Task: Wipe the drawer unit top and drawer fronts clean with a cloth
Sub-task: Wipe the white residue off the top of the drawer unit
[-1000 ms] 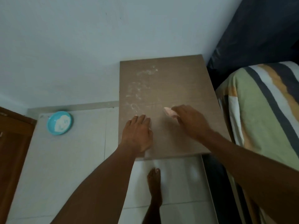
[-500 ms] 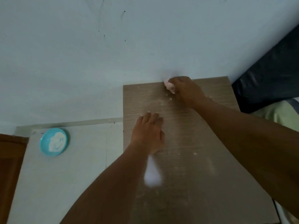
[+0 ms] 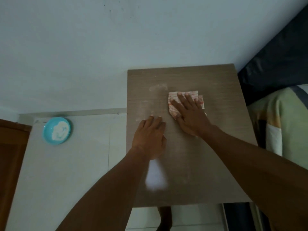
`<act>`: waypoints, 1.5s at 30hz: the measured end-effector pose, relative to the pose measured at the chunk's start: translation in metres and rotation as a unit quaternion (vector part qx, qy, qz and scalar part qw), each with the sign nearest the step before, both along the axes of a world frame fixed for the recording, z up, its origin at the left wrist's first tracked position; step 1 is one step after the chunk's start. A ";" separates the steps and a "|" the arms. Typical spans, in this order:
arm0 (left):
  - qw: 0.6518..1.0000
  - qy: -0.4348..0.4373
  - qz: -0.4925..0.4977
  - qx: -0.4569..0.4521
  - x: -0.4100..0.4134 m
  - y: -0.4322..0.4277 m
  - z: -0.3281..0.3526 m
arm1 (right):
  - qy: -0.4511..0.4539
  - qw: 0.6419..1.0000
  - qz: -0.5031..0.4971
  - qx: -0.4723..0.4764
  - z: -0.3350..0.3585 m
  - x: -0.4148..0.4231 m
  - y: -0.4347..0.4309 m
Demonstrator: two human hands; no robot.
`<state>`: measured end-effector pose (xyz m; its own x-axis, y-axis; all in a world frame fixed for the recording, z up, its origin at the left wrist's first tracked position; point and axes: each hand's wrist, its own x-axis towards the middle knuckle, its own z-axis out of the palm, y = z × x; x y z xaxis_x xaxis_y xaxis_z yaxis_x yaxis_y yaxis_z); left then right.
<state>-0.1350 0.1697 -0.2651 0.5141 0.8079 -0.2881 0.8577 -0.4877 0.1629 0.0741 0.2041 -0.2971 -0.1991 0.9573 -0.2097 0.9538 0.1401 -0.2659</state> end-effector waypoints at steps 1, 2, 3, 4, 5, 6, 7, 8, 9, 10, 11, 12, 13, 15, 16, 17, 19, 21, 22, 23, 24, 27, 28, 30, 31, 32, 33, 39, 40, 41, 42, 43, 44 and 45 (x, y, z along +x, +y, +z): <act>1.000 0.001 0.005 -0.001 -0.002 -0.010 0.000 | 0.001 1.000 -0.001 0.001 0.000 -0.001 -0.015; 1.000 0.003 0.010 0.000 -0.004 -0.022 0.000 | 0.003 1.000 -0.003 0.000 0.000 -0.001 -0.031; 1.000 0.008 0.013 0.001 -0.007 -0.037 0.000 | 0.005 1.000 -0.005 0.001 0.001 -0.002 -0.050; 1.000 0.014 0.015 0.003 -0.009 -0.053 0.000 | 0.008 1.000 -0.006 0.004 0.000 -0.002 -0.070; 1.000 0.017 0.017 0.003 -0.012 -0.068 -0.001 | 0.011 1.000 -0.006 0.007 0.000 -0.002 -0.090; 1.000 0.017 0.022 0.001 -0.014 -0.084 -0.001 | 0.015 1.000 -0.006 0.009 0.000 -0.002 -0.111; 1.000 0.016 0.026 -0.002 -0.017 -0.099 0.000 | 0.020 1.000 -0.006 0.010 0.000 -0.003 -0.132; 0.999 0.017 0.030 -0.001 -0.019 -0.115 0.000 | 0.027 1.000 -0.009 0.011 0.000 -0.004 -0.154; 0.999 0.020 0.032 0.002 -0.021 -0.129 0.001 | 0.033 0.999 -0.012 0.011 0.001 -0.005 -0.174; 0.999 0.024 0.035 0.003 -0.023 -0.143 0.002 | 0.039 0.999 -0.014 0.012 0.002 -0.007 -0.194; 0.999 0.026 0.039 0.001 -0.025 -0.157 0.002 | 0.044 0.999 -0.017 0.013 0.004 -0.009 -0.212; 0.999 0.026 0.043 0.000 -0.027 -0.171 0.002 | 0.050 0.998 -0.020 0.014 0.005 -0.011 -0.229; 0.999 0.023 0.047 -0.001 -0.028 -0.183 0.002 | 0.057 0.998 -0.022 0.014 0.006 -0.014 -0.245; 0.998 0.015 0.055 -0.002 -0.031 -0.206 0.003 | 0.074 0.997 -0.021 0.014 0.009 -0.018 -0.272; 0.998 0.012 0.059 -0.003 -0.032 -0.216 0.004 | 0.081 0.996 -0.018 0.017 0.012 -0.020 -0.284; 0.998 0.007 0.062 -0.005 -0.032 -0.225 0.004 | 0.084 0.996 -0.014 0.023 0.015 -0.021 -0.294; 0.998 -0.003 0.064 -0.010 -0.033 -0.239 0.005 | 0.071 0.997 0.002 0.029 0.022 -0.023 -0.310; 0.998 -0.009 0.059 -0.006 -0.032 -0.247 0.007 | 0.057 0.998 0.027 0.005 0.030 -0.026 -0.317; 0.998 -0.012 0.059 -0.005 -0.031 -0.248 0.008 | 0.063 0.997 0.038 -0.016 0.035 -0.026 -0.318; 0.998 -0.017 0.062 -0.005 -0.030 -0.247 0.010 | 0.068 0.996 0.045 -0.036 0.040 -0.025 -0.316; 0.998 -0.022 0.065 -0.005 -0.029 -0.244 0.013 | 0.071 0.995 0.042 -0.047 0.046 -0.023 -0.311; 0.997 -0.029 0.067 0.003 -0.021 -0.221 0.020 | 0.084 0.996 0.010 -0.011 0.068 -0.010 -0.273; 0.997 -0.029 0.066 0.006 -0.017 -0.210 0.022 | 0.082 0.996 0.004 0.016 0.075 -0.004 -0.254; 0.997 -0.030 0.065 0.006 -0.006 -0.183 0.024 | 0.061 0.996 -0.012 0.061 0.088 0.009 -0.212; 0.998 -0.029 0.064 0.004 0.001 -0.168 0.025 | 0.048 0.996 -0.020 0.075 0.093 0.016 -0.189; 0.998 -0.028 0.062 0.001 0.008 -0.152 0.025 | 0.038 0.995 -0.026 0.084 0.096 0.024 -0.167; 0.998 -0.028 0.059 -0.001 0.016 -0.135 0.025 | 0.031 0.995 -0.030 0.089 0.097 0.031 -0.144; 0.999 -0.038 0.028 0.010 0.064 -0.014 0.021 | -0.016 0.994 -0.063 0.090 0.082 0.077 -0.008; 0.999 -0.037 0.022 0.015 0.071 0.005 0.019 | -0.022 0.993 -0.066 0.093 0.077 0.084 0.012; 0.999 -0.035 0.014 0.018 0.078 0.023 0.016 | -0.029 0.992 -0.069 0.101 0.072 0.091 0.032; 0.999 -0.034 0.006 0.017 0.084 0.038 0.013 | -0.036 0.991 -0.073 0.110 0.067 0.098 0.050; 0.999 -0.030 -0.003 0.014 0.089 0.050 0.010 | -0.046 0.989 -0.079 0.113 0.061 0.105 0.066; 1.000 -0.023 -0.014 0.010 0.093 0.059 0.006 | -0.057 0.989 -0.086 0.107 0.054 0.111 0.080; 1.000 -0.015 -0.024 0.007 0.096 0.066 0.001 | -0.066 0.989 -0.090 0.092 0.047 0.117 0.091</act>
